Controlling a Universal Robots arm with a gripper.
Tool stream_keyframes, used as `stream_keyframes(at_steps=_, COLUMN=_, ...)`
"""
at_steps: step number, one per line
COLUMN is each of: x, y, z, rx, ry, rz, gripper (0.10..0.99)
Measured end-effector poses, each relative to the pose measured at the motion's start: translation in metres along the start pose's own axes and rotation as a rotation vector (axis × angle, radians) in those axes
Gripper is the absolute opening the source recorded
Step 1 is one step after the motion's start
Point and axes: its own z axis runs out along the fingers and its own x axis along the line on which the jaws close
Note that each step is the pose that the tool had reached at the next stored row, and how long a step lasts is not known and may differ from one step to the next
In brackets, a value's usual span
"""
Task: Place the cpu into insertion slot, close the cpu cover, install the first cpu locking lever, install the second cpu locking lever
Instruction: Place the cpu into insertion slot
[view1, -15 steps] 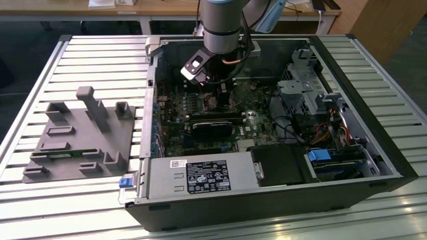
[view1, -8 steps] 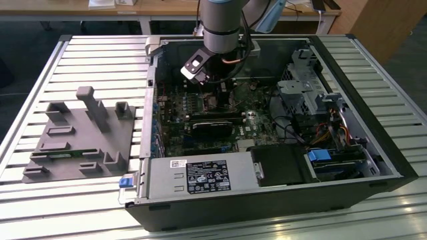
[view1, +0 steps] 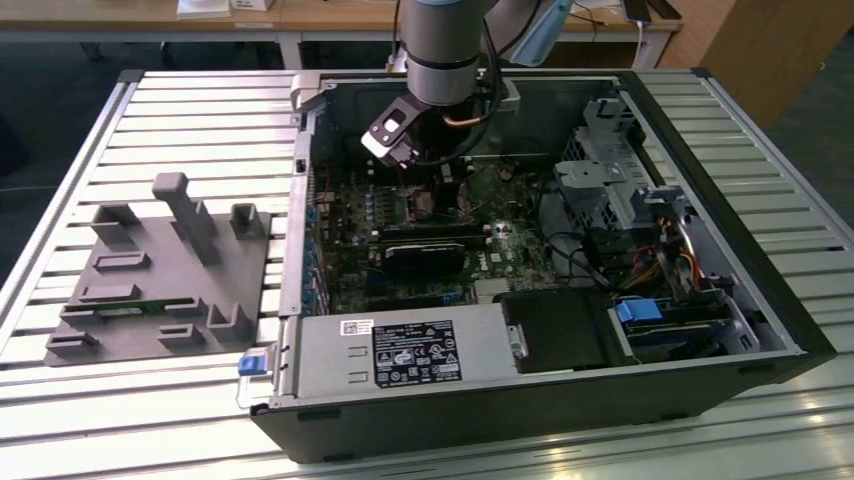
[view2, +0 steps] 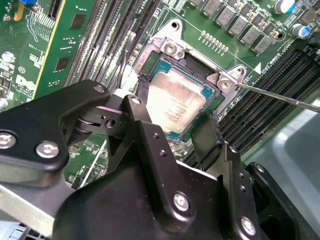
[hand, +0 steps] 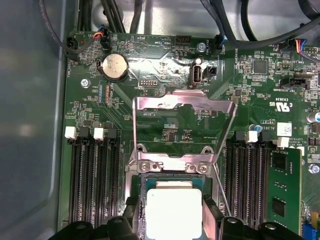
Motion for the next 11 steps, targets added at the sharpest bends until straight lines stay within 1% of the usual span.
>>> stream_keyframes(at_steps=7, x=0.0000, y=0.0000, z=-0.0001, rx=0.000, ry=0.0006, rz=0.001, gripper=0.616)
stream_keyframes(at_steps=11, x=-0.0001, y=0.0001, z=-0.0036, rx=0.000, ry=0.0007, rz=0.001, gripper=0.616)
